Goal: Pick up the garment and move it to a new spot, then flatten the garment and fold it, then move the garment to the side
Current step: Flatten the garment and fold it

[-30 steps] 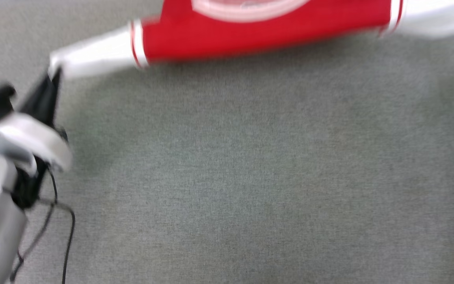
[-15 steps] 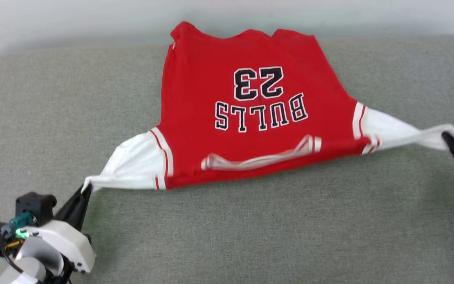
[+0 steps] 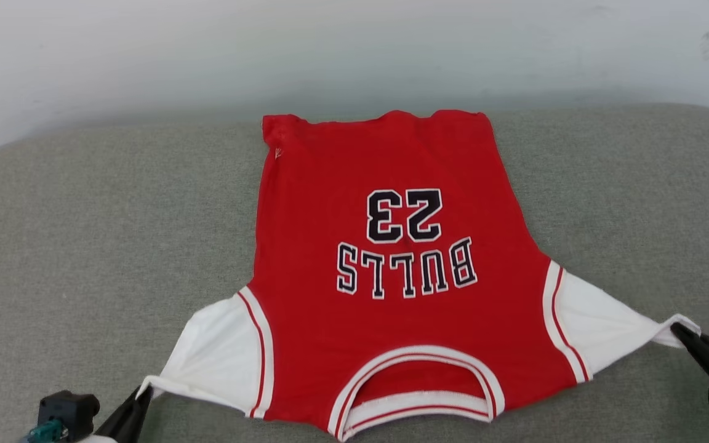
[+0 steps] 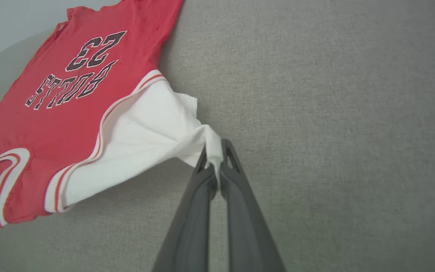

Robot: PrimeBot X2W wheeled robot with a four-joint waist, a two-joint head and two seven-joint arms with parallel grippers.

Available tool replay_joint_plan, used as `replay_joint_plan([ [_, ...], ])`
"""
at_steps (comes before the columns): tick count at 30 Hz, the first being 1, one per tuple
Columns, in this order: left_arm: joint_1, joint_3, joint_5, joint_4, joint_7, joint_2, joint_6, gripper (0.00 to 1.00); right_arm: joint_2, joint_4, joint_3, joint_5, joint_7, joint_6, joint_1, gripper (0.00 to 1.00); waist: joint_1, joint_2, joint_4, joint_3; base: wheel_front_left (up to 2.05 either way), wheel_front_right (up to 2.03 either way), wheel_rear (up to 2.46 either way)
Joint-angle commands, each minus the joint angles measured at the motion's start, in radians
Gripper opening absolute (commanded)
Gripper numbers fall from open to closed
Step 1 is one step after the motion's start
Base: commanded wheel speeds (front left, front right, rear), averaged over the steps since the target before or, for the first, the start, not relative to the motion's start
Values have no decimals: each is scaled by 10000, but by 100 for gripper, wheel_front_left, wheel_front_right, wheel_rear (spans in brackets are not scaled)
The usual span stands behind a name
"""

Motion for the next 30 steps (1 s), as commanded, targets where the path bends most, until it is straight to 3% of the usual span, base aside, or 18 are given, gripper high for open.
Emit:
replay_joint_plan([
  [1, 290, 28, -90, -66, 53, 110, 102, 0, -194, -85, 27, 80, 81, -21, 253, 0, 1, -1, -5, -183, 0, 0, 0],
  [10, 1451, -258, -413, -1057, 704, 422, 167, 0, -623, -484, 109, 763, 1161, -20, 1625, 0, 1, -1, 102, -368, 0, 0, 0],
  [16, 1274, -399, -307, -1585, 668, 150, 266, 0, -566, -447, -135, 846, 1505, -20, 1634, 0, 1, -1, 173, -261, 0, 0, 0],
  [17, 1218, -437, -273, -1717, 666, 105, 297, 0, -543, -438, -241, 882, 1630, -20, 1526, 36, 1, -1, 179, -225, 0, 0, 0],
  [18, 1143, -458, -239, -1850, 650, 91, 328, 0, -550, -488, -354, 874, 1714, -20, 1387, 100, 1, -1, 194, -180, 0, 0, 0],
  [22, 943, -532, -98, -2533, 776, 107, 403, 0, -682, -916, -773, 949, 2338, -14, 999, 100, 1, -1, 325, 103, 0, 0, 0],
  [30, 453, -715, -95, -4932, 2363, 548, 766, 0, -496, -2146, -1960, 703, 4344, -15, -621, 100, 1, -1, 1030, 1457, 0, 0, 0],
])
